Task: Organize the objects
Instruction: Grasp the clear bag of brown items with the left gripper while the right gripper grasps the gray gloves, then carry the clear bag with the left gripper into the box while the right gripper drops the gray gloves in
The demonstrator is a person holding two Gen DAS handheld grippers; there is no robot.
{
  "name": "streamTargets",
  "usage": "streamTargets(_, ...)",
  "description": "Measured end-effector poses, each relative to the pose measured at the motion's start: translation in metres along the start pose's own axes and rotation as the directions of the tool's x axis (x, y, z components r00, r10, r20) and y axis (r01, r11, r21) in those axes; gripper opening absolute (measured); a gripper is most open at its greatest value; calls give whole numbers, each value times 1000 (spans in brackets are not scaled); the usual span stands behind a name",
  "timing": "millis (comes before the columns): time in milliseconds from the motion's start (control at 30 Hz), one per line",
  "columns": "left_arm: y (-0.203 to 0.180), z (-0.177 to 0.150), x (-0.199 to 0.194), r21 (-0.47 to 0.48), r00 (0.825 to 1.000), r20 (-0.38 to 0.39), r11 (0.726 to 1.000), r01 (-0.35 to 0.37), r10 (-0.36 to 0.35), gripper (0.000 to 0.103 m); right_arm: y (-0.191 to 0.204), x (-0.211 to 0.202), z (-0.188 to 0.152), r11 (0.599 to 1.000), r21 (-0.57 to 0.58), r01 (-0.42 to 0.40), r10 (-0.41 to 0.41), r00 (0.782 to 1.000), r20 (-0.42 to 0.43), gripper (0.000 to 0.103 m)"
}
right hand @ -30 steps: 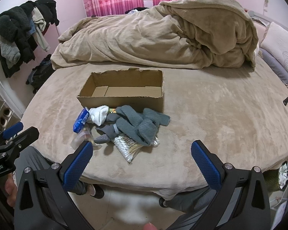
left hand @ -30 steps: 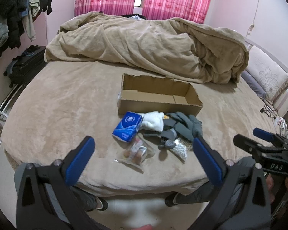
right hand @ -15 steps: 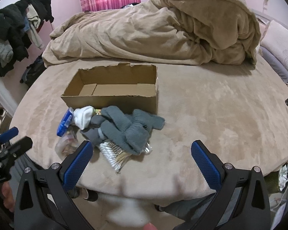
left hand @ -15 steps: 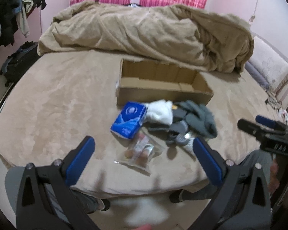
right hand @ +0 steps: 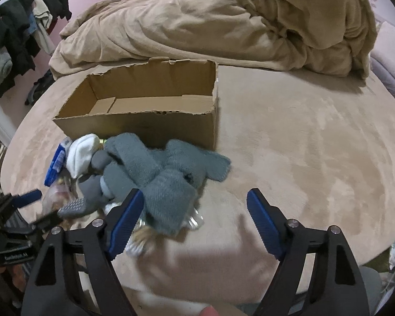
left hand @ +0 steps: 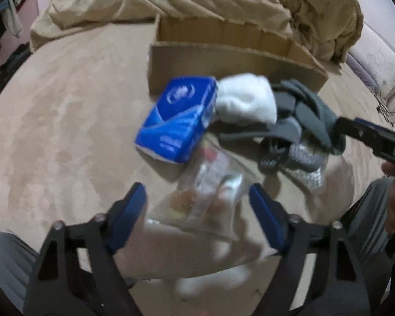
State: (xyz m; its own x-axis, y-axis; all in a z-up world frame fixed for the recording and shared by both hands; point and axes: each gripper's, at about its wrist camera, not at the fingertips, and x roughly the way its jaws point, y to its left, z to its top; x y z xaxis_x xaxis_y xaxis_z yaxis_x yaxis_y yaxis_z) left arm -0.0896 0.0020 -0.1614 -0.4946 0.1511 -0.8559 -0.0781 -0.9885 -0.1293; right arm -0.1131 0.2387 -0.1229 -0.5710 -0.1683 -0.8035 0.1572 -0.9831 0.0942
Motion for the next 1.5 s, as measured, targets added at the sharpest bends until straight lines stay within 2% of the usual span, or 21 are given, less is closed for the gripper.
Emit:
streamTargets(100, 1, -1, 12, -4, 1000, -25, 1000, 6, -6, 63, 2, 13, 2, 999, 4, -35, 35, 999, -9, 82)
streamTargets(167, 0, -1, 15, 7, 1000, -24, 1000, 1, 0, 60, 3, 23, 3, 999, 8, -48, 48, 998, -27, 67)
streamTargets(233, -2, -1, 14, 14, 1000, -11, 1000, 7, -7, 54, 2, 30, 3, 996, 32, -83, 84, 995, -43, 60)
streamTargets(267, -2, -1, 14, 16, 1000, -11, 1000, 9, -9, 53, 0, 33, 2, 993, 43, -110, 112, 992, -48, 49)
streamTargets(433, -4, -5, 2, -1, 999, 6, 999, 53, -53, 48, 0, 26, -2, 992, 30, -121, 122, 992, -35, 40)
streamTargets(767, -18, 1, -49, 4, 992, 49, 993, 116, -116, 47, 3, -24, -5, 997, -15, -71, 72, 994, 82, 37)
streamTargets(867, -19, 6, -72, -1, 990, 82, 993, 120, -119, 47, 8, -47, -6, 997, -47, -53, 59, 990, 127, 37)
streamTargets(967, -19, 18, -94, -48, 982, 111, 986, 160, -154, 47, 15, -63, -3, 996, -75, -50, 61, 987, 146, 37)
streamTargets(1167, -29, 38, -138, -19, 970, 196, 988, 153, -146, 47, 22, -100, 5, 994, -91, -65, 80, 982, 173, 37)
streamTargets(1367, -31, 59, -152, 3, 959, 242, 989, 149, -145, 47, 27, -128, 20, 992, -110, -68, 91, 971, 220, 37)
streamTargets(1500, -27, 76, -143, 5, 958, 251, 990, 143, -140, 47, 29, -124, 35, 989, -131, -71, 102, 963, 247, 37)
